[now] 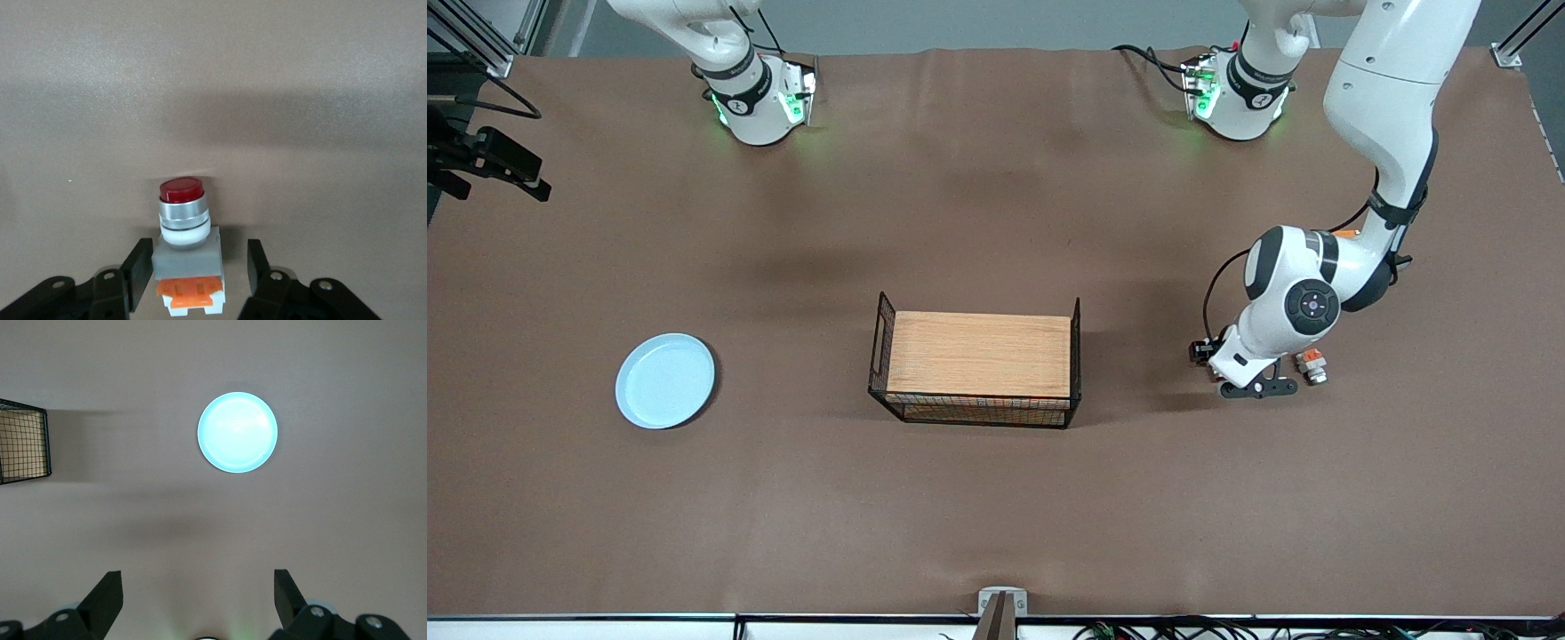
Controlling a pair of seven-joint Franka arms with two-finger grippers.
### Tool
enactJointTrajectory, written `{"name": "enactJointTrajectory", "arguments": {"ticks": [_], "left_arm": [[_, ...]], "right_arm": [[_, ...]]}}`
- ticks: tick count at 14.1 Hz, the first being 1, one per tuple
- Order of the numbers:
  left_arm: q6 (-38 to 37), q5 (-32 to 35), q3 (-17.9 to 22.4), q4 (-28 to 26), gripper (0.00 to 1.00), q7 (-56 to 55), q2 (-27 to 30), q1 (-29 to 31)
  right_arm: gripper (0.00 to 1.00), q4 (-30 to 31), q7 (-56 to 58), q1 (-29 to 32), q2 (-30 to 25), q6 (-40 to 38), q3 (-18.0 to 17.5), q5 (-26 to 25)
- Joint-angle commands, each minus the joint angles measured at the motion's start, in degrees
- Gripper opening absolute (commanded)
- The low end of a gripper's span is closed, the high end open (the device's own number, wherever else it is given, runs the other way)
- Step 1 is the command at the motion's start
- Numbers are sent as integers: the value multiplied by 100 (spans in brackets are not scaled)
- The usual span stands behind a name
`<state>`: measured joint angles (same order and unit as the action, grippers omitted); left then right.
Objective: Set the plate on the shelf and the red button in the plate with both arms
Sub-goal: 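Lift the red button with the left gripper while the right gripper reaches out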
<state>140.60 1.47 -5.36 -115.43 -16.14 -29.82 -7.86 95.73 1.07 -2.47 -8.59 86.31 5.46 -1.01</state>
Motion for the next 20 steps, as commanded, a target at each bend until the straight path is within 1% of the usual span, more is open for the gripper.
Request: {"name": "enactJointTrajectory", "arguments": {"ticks": [1, 2, 4, 8, 10, 12, 13, 15, 16, 17, 18, 19, 20], "left_arm": [[81, 117, -9, 39, 43, -56, -33, 21], [81, 117, -9, 47, 36, -56, -42, 21], [81, 117, -9, 47, 30, -74, -51, 13], [55, 117, -9, 47, 28, -74, -7, 4], [-102, 117, -9, 47, 28, -65, 255, 39], [-619, 117, -9, 161, 28, -30, 607, 109], [-970, 117, -18, 283, 28, -39, 756, 118], [-1594, 29, -18, 547, 28, -47, 1055, 127], [-1937, 12, -18, 714, 28, -47, 1187, 127], [-2358, 3, -35, 959, 28, -47, 1284, 118], [-2815, -58, -36, 1257, 28, -65, 1337, 109], [-3359, -233, -36, 1652, 28, -161, 1347, 100], [-3869, -339, -36, 2047, 28, -275, 1347, 92]], "right_arm": [[100, 103, -55, 19, -134, -44, -53, -83], [100, 103, -55, 19, -134, -44, -53, -83], [100, 68, -2, 19, -125, -44, -62, -83], [100, -72, 7, 27, -38, -88, -53, -92], [100, -194, 15, 62, 243, -96, -45, -118], [100, -213, 16, 89, 428, -53, -45, -118], [100, -239, 7, 106, 629, -44, -36, -127], [100, -310, 24, 159, 850, 26, -18, -162], [100, -318, 33, 290, 981, 174, -18, -145], [100, -319, 33, 387, 1209, 306, -18, -145], [100, -336, 33, 457, 1559, 360, -18, -162], [100, -371, 68, 597, 1702, 456, -18, -136], [100, -302, 147, 781, 1773, 797, -27, -101]]}}
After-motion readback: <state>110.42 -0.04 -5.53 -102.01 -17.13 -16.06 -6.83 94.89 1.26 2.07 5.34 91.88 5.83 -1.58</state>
